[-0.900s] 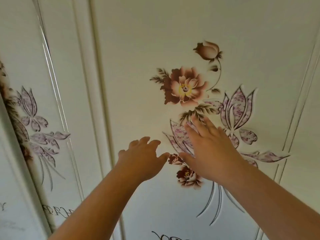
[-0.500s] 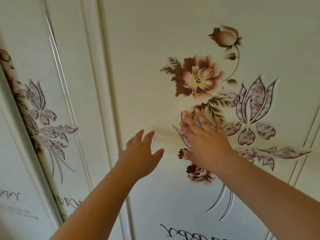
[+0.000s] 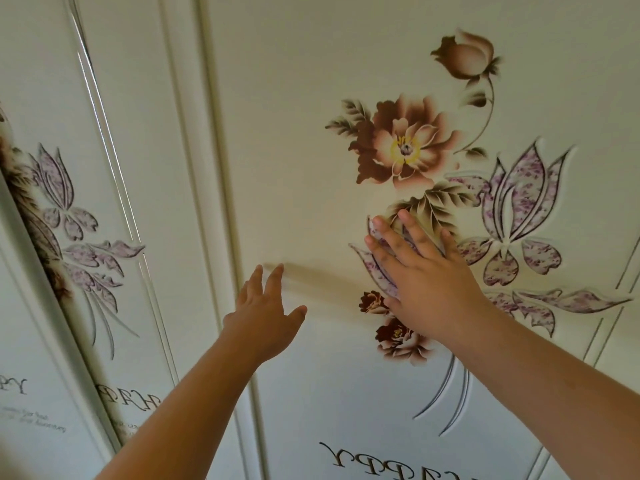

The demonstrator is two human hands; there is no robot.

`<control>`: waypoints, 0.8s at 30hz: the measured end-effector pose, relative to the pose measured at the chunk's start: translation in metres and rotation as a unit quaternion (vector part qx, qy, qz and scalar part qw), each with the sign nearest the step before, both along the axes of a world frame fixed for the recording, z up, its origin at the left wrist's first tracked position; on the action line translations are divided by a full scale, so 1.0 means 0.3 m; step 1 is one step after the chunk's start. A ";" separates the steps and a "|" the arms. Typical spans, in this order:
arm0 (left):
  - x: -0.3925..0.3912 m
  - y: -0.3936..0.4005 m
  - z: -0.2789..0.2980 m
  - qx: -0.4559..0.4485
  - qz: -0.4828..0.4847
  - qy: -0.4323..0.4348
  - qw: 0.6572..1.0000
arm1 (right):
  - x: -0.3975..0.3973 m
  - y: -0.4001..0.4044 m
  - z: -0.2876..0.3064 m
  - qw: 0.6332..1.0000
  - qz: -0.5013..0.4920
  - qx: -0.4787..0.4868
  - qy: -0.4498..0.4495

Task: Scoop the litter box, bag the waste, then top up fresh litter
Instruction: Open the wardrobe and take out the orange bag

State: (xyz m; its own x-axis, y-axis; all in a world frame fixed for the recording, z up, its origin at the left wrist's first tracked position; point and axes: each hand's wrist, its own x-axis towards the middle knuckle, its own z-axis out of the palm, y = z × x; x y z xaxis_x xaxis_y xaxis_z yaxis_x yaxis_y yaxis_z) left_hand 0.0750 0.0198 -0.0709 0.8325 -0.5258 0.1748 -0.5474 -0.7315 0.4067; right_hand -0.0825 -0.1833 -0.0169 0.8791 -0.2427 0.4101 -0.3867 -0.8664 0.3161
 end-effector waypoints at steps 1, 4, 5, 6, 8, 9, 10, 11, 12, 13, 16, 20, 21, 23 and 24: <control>0.011 0.007 -0.004 0.000 0.003 0.002 1.000 | 0.000 -0.002 -0.002 1.000 0.000 -0.003 -0.004; 0.053 0.033 -0.014 -0.005 0.009 0.004 1.000 | 0.002 0.005 -0.005 1.000 -0.005 -0.004 -0.009; 0.064 0.039 -0.017 -0.006 0.010 0.005 1.000 | 0.002 0.006 -0.006 1.000 -0.008 -0.002 -0.004; 0.074 0.046 -0.021 -0.008 0.009 0.005 1.000 | 0.001 0.010 -0.004 1.000 -0.014 0.001 0.002; 0.093 0.057 -0.026 -0.013 0.006 0.007 1.000 | 0.000 0.024 0.008 1.000 -0.026 0.012 0.010; 0.102 0.062 -0.028 -0.015 0.003 0.008 1.000 | 0.001 0.032 0.014 0.999 -0.032 0.018 0.012; 0.111 0.065 -0.030 -0.018 0.001 0.008 1.000 | 0.002 0.042 0.019 0.999 -0.037 0.025 0.014; 0.120 0.069 -0.032 -0.018 -0.002 0.007 1.000 | 0.004 0.052 0.024 0.999 -0.041 0.031 0.015; 0.127 0.071 -0.033 -0.014 -0.005 0.005 1.000 | 0.008 0.064 0.028 0.998 -0.044 0.038 0.017; 0.133 0.071 -0.034 -0.005 -0.008 0.002 1.000 | 0.011 0.076 0.033 0.998 -0.048 0.044 0.018; 0.147 0.086 -0.037 0.045 -0.017 -0.018 0.999 | 0.032 0.128 0.045 0.996 -0.065 0.061 0.015; 0.164 0.115 -0.048 0.083 -0.021 -0.048 0.995 | 0.076 0.211 0.065 0.995 -0.065 0.070 -0.023; 0.169 0.118 -0.055 0.083 -0.025 -0.053 0.995 | 0.089 0.231 0.069 0.996 -0.059 0.064 -0.030; 0.176 0.120 -0.072 0.083 -0.033 -0.067 0.994 | 0.118 0.269 0.072 0.997 -0.040 0.061 -0.040; 0.178 0.121 -0.080 0.079 -0.038 -0.072 0.994 | 0.132 0.289 0.074 0.997 -0.027 0.062 -0.042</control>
